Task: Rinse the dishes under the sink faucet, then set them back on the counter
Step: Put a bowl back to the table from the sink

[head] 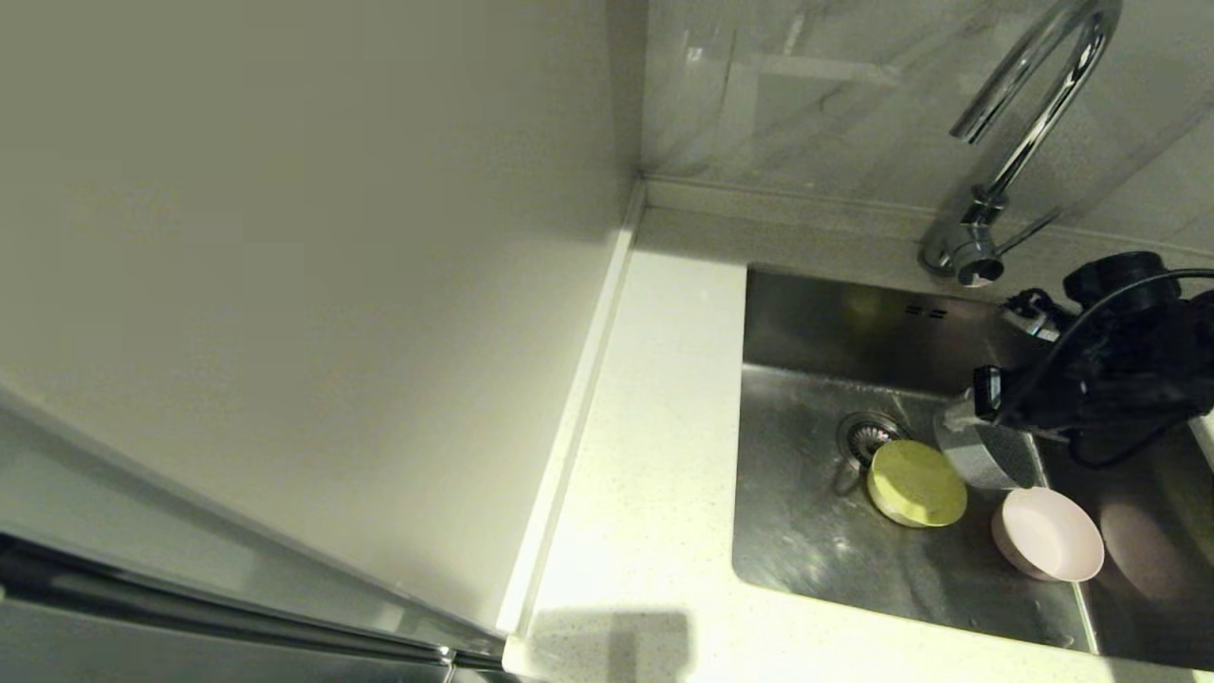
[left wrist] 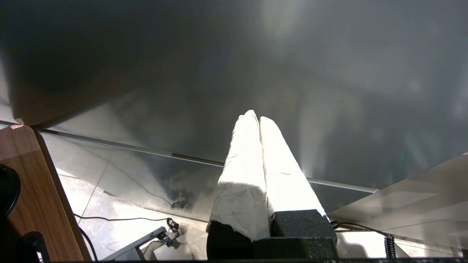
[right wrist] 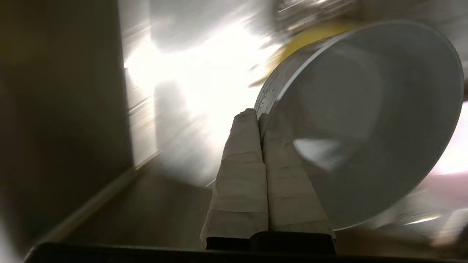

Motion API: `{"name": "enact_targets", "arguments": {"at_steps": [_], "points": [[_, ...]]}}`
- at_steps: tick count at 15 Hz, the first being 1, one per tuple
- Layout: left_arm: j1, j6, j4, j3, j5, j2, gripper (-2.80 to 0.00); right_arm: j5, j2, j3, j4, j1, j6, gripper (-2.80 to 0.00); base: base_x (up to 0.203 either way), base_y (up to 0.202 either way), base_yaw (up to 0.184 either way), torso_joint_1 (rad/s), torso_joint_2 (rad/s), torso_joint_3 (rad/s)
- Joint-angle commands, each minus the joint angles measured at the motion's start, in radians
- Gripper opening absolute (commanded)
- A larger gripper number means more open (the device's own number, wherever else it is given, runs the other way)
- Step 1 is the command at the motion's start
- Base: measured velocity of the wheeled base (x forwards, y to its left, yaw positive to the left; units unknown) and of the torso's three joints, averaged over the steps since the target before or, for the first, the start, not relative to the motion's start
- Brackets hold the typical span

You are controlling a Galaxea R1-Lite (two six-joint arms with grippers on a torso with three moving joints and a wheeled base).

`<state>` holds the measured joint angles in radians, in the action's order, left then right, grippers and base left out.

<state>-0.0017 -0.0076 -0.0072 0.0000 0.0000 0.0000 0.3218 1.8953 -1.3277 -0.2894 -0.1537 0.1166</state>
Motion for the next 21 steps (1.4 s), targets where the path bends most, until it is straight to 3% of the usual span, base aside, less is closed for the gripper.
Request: {"name": "enact_targets", "arguments": {"at_steps": [1, 4, 6, 8, 10, 12, 14, 18, 21], "points": [[0.000, 0.000, 0.000, 0.003, 0.001, 0.000, -2.80, 0.143, -0.150, 0.018, -0.131, 0.038, 0.049, -2.80, 0.000, 0.000, 0.000, 0.000, 0.00, 0.000], [0.000, 0.000, 0.000, 0.003, 0.000, 0.000, -2.80, 0.294, -0.191, -0.107, -0.315, 0.098, 0.281, -2.80, 0.000, 0.000, 0.000, 0.000, 0.00, 0.000], [0.000, 0.000, 0.000, 0.003, 0.000, 0.000, -2.80, 0.400, -0.184, -0.265, -0.454, 0.124, 0.438, -2.80, 0.000, 0.000, 0.000, 0.000, 0.00, 0.000], [0.000, 0.000, 0.000, 0.003, 0.000, 0.000, -2.80, 0.551, -0.155, -0.455, -0.608, 0.136, 0.606, -2.80, 0.000, 0.000, 0.000, 0.000, 0.00, 0.000], [0.000, 0.000, 0.000, 0.003, 0.000, 0.000, -2.80, 0.723, -0.115, -0.612, -0.739, 0.143, 0.846, -2.80, 0.000, 0.000, 0.000, 0.000, 0.00, 0.000], [0.000, 0.000, 0.000, 0.003, 0.000, 0.000, -2.80, 0.872, -0.091, -0.644, -0.781, 0.146, 1.061, -2.80, 0.000, 0.000, 0.000, 0.000, 0.00, 0.000], [0.000, 0.000, 0.000, 0.003, 0.000, 0.000, -2.80, 0.977, -0.071, -0.649, -0.789, 0.146, 1.222, -2.80, 0.000, 0.000, 0.000, 0.000, 0.00, 0.000], [0.000, 0.000, 0.000, 0.003, 0.000, 0.000, -2.80, 1.171, -0.020, -0.650, -0.785, 0.143, 1.394, -2.80, 0.000, 0.000, 0.000, 0.000, 0.00, 0.000], [0.000, 0.000, 0.000, 0.003, 0.000, 0.000, -2.80, 1.205, 0.008, -0.638, -0.787, 0.143, 1.406, -2.80, 0.000, 0.000, 0.000, 0.000, 0.00, 0.000]]}}
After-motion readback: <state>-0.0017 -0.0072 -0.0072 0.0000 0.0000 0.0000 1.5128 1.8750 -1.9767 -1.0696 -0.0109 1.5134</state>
